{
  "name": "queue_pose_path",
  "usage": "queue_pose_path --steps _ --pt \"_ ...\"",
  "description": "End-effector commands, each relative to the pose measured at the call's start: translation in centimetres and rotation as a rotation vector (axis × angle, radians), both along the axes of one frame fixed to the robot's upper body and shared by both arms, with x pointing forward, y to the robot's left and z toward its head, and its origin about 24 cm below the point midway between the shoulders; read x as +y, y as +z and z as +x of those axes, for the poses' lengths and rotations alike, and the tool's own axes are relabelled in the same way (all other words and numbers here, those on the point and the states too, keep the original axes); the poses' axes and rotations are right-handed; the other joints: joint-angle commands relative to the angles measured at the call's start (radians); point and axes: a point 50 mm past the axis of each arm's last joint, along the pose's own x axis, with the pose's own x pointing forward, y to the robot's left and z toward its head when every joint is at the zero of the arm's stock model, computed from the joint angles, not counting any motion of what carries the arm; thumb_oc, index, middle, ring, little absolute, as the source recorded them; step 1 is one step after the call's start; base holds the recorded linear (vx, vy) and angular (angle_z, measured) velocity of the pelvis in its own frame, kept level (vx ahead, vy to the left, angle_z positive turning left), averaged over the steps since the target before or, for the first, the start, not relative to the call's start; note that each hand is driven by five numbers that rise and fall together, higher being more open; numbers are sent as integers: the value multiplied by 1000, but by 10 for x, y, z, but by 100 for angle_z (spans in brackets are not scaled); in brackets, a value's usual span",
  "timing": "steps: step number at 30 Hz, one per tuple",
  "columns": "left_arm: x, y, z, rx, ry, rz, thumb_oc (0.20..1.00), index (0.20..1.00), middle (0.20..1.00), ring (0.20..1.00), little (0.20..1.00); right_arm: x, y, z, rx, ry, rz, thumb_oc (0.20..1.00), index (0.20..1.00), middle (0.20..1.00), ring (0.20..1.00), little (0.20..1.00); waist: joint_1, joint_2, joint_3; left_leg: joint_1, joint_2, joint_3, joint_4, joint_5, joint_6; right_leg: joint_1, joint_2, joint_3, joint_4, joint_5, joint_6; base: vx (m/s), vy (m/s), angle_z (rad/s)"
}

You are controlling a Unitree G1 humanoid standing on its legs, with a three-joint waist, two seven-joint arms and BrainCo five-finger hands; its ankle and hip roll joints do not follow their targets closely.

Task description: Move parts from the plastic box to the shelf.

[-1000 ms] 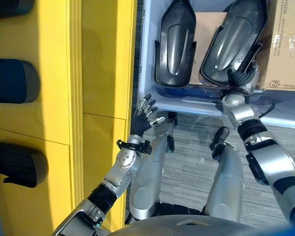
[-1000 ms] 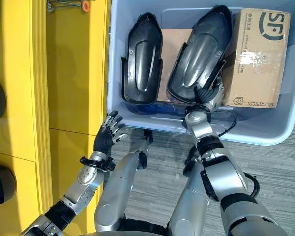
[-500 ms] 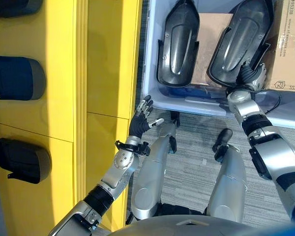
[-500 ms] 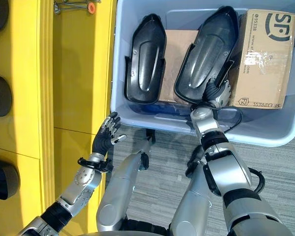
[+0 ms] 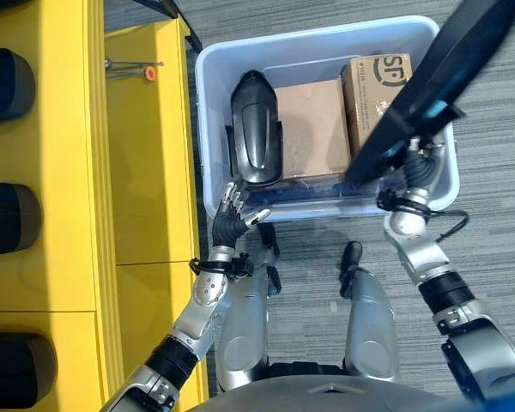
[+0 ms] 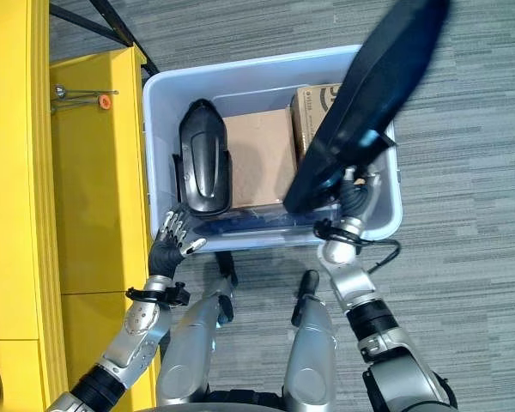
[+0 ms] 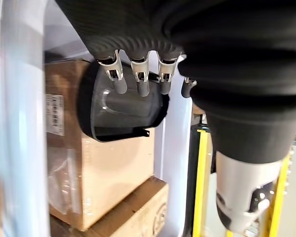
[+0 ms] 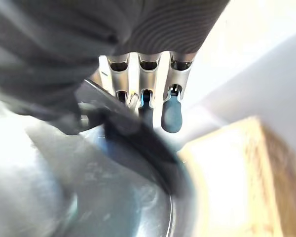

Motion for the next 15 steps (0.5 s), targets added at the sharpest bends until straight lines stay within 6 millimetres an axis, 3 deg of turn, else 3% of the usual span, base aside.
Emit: queue_pose_path --steps 1,15 --pt "-5 20 7 -119 -30 16 1000 1000 1000 1000 1000 13 59 16 -217 86 -69 200 200 200 200 200 40 11 52 95 -33 -20 51 -191 -18 70 -20 -11 -74 56 19 -67 -108 -4" --pt "8 13 5 -99 -31 73 1000 1000 1000 1000 1000 19 43 10 -151 182 -82 200 200 200 200 200 29 -7 35 309 -9 -49 -34 -172 -44 314 -2 -31 -194 65 14 -2 -68 1"
